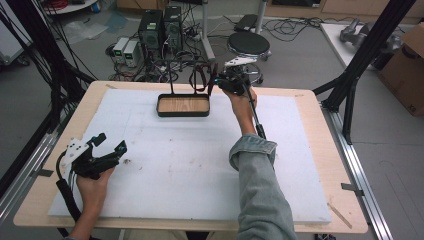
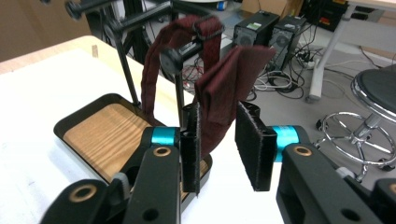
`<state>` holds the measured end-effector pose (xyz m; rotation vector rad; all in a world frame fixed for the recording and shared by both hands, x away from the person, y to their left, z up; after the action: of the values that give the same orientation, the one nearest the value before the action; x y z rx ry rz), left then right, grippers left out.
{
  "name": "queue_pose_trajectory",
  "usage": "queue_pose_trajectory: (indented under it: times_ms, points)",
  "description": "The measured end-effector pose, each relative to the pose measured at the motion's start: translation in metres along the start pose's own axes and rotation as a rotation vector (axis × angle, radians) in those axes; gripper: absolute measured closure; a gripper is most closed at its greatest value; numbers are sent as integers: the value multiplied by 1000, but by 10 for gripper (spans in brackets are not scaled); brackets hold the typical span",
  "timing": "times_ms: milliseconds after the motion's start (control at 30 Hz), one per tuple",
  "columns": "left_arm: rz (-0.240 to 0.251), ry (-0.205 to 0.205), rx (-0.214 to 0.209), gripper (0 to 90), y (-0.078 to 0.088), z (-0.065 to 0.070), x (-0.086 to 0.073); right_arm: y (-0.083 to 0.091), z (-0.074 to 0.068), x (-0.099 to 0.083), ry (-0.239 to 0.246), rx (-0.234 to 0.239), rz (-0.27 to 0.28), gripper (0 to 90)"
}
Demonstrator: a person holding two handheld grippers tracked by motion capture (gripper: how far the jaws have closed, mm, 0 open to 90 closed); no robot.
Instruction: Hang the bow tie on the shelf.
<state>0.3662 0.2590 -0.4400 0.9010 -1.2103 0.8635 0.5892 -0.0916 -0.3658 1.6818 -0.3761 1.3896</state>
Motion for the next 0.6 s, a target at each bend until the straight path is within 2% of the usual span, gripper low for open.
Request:
queue_pose_trajectory:
  times_ms: [467, 500, 600]
  points:
    - [0, -6, 2, 160, 0, 0, 0, 39, 2, 24, 5, -16, 90, 600]
    - [0, -5, 3, 160, 0, 0, 0, 48, 3, 27, 0, -17, 117, 596]
    - [0, -5, 5, 160, 0, 0, 0, 59, 7, 27, -6, -27, 129, 570]
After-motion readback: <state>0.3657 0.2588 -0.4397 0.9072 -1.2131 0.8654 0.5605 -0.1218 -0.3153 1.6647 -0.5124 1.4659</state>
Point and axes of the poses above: each handheld gripper's, and its own axes: y roughly backward along the jaws, x roughly out of its top, z roughly to its right, the point moved 8 cm from there along -y, roughly forward along the jaws
